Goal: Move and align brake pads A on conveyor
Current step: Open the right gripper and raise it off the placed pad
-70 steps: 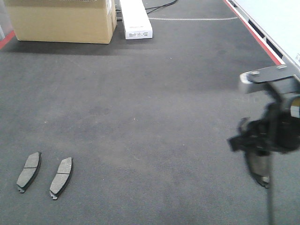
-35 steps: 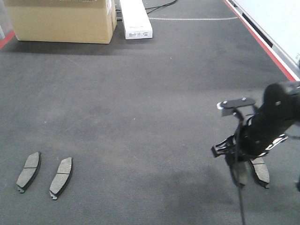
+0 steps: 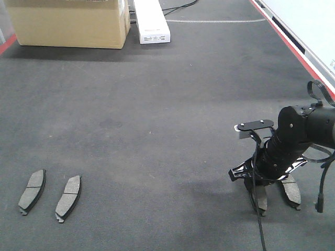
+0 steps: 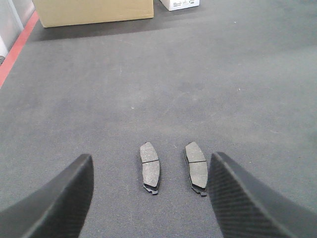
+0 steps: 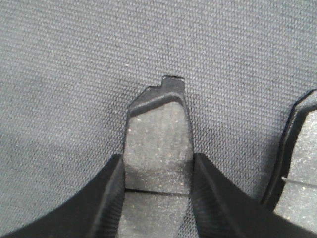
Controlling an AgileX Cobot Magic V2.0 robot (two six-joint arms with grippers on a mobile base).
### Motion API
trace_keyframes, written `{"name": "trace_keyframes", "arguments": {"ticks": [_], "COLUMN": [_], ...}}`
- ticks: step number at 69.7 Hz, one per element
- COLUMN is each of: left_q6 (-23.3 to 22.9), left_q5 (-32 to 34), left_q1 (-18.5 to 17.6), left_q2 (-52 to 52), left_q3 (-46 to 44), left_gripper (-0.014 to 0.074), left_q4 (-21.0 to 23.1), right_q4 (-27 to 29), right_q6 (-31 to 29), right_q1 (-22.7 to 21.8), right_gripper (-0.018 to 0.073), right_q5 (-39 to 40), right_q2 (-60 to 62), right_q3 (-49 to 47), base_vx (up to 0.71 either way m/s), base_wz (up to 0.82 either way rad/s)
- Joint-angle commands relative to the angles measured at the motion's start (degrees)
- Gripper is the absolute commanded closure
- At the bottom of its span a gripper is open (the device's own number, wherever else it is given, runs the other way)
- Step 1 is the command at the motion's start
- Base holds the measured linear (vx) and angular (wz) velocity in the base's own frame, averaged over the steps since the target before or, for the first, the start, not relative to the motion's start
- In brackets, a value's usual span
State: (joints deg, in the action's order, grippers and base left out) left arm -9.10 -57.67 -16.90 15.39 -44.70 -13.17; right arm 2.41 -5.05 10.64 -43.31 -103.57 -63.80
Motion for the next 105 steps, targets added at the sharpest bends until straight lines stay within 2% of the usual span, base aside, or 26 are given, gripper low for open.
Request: {"name": "trace_keyframes", "arguments": {"ticks": [1, 7, 13, 19, 32, 41, 53, 71, 80, 96, 105], "left_q6": [-0.06, -0.06, -0.06, -0.06, -0.06, -0.06, -0.06, -0.06, -0.06, -0.06, -0.06], "left_q5": [3.59, 3.59, 3.59, 3.59, 3.59, 3.59, 3.59, 3.59, 3.59, 3.59, 3.59], "left_q1": [0.09, 0.09, 0.09, 0.09, 0.09, 0.09, 0.09, 0.09, 0.09, 0.09, 0.09], "left_q2": [0.92, 0.92, 0.92, 0.92, 0.92, 0.92, 0.92, 0.92, 0.92, 0.92, 0.92], "left_q3": [-1.05, -1.05, -1.05, -1.05, -1.05, -1.05, -1.05, -1.05, -1.05, -1.05, -1.05], "left_gripper": [0.0137, 0.0137, 0.0137, 0.0137, 0.0137, 0.0137, 0.0137, 0.0137, 0.0137, 0.0137, 0.0137], "left_q4": [-0.41, -0.41, -0.41, -0.41, -0.41, -0.41, -0.41, -0.41, -0.41, -0.41, -0.41], "right_q4": [0.14, 1.09, 1.86, 2.50, 3.50, 3.52, 3.58, 3.39, 0.87, 0.53, 0.53], "right_q6": [-0.56, -0.56, -0.56, -0.56, -0.56, -0.56, -0.50, -0.67, -0.62, -0.67, -0.67], "right_q1": [-0.30, -0.30, -0.30, -0.30, -0.30, -0.30, -0.30, -0.30, -0.30, -0.30, -0.30], "right_gripper": [0.0551, 0.0511, 0.0421, 0.0295, -0.0038, -0.0156, -0.0158, -0.0066, -0.0027, -0.0024, -0.0023], "right_q5": [1.83, 1.83, 1.62, 0.46, 1.07, 1.99, 0.93, -1.25, -3.74, 2.61, 2.63], "right_q2": [2.46, 2.46, 2.55, 2.60, 6.55, 10.88, 19.29, 38.05, 47.31, 69.83, 81.91], "right_q3": [-1.89, -1.89, -2.24, -3.48, -5.03, -5.03, -5.03, -4.82, -4.09, 10.08, 16.44], "base_vx": [0.00, 0.00, 0.00, 0.00, 0.00, 0.00, 0.00, 0.00, 0.00, 0.00, 0.00], "base_wz": [0.00, 0.00, 0.00, 0.00, 0.00, 0.00, 0.00, 0.00, 0.00, 0.00, 0.00]}}
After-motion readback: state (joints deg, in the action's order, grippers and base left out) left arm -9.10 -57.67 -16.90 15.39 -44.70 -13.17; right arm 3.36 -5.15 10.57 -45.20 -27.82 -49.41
